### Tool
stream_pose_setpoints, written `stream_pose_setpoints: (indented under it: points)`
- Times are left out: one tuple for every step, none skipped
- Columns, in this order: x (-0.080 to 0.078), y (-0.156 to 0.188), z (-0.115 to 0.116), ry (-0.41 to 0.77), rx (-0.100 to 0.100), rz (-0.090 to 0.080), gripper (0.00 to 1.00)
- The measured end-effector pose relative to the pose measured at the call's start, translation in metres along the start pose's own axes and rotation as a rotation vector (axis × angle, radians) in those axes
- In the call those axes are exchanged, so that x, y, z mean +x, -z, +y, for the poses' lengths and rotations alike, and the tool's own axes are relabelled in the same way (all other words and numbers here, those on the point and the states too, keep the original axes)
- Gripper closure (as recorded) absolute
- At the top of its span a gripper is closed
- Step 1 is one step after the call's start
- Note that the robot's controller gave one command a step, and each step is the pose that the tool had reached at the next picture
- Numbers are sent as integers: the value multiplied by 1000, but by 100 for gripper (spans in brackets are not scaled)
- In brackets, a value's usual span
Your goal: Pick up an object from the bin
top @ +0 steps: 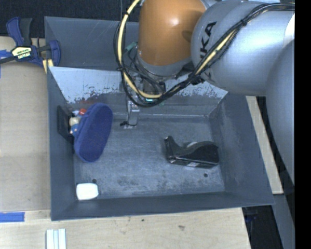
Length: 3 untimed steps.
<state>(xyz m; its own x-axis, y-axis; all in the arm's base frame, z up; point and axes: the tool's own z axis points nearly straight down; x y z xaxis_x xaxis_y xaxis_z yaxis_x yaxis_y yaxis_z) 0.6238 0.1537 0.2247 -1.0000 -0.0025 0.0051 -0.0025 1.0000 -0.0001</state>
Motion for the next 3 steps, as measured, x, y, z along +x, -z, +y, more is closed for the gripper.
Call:
stream_pose_setpoints:
  points:
    - [-11,-134,56,289,3,-25,0]
    - [0,-122,82,765,3,-13,0]
    - [-4,-122,70,962,2,-14,0]
